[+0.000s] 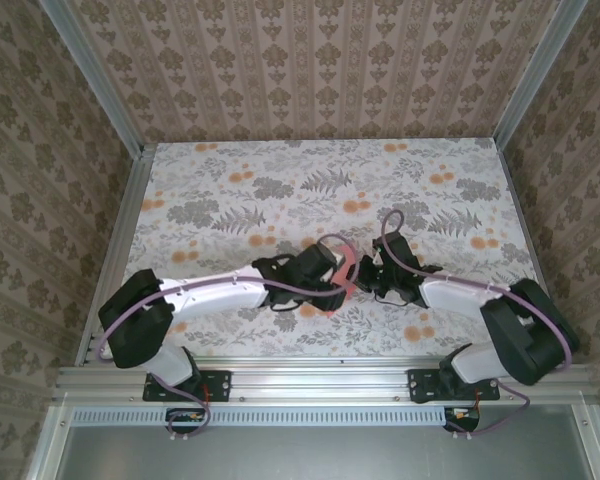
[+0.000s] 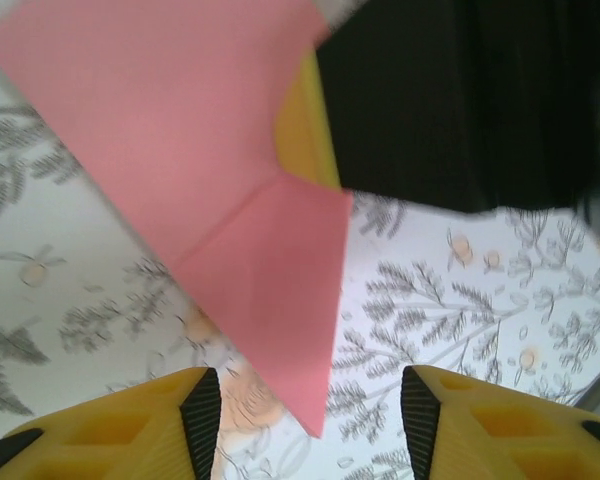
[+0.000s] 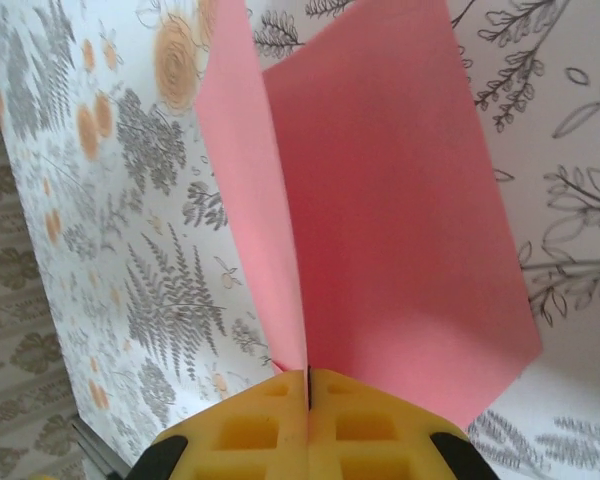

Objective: Fold a paper plane with a square sheet of paper (pick it up from the middle)
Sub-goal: Third fold the triangle at the center of the table.

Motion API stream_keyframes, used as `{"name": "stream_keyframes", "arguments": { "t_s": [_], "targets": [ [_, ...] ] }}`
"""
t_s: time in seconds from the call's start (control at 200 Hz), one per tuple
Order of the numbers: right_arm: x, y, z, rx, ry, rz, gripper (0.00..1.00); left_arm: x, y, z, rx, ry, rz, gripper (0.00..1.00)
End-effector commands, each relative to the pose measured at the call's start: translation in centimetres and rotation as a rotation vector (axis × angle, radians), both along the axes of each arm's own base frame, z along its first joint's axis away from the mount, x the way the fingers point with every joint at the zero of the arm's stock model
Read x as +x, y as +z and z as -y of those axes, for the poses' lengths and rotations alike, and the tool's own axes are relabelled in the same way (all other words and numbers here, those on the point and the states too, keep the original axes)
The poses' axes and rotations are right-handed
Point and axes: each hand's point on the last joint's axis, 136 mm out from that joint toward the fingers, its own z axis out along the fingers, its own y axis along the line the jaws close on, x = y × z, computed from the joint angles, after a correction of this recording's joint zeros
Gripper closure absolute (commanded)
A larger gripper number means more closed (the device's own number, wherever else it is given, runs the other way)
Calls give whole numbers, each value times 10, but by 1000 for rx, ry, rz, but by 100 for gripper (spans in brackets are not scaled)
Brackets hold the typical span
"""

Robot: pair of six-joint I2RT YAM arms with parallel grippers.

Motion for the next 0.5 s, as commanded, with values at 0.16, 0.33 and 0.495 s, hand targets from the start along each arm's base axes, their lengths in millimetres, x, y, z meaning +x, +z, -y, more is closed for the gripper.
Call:
{"name": "stream_keyframes", "arguments": {
  "t_s": [0.16, 0.33, 0.495],
  "targets": [
    [-11, -9, 23, -55, -181, -67, 99, -13, -34, -5, 202, -30, 115, 48],
    [-13, -9, 21, -42, -178, -73, 99, -9, -42, 3, 260, -45, 161, 54],
    [-13, -9, 21, -44, -174, -73, 98, -3, -40, 6, 268, -32, 196, 56]
  ]
}}
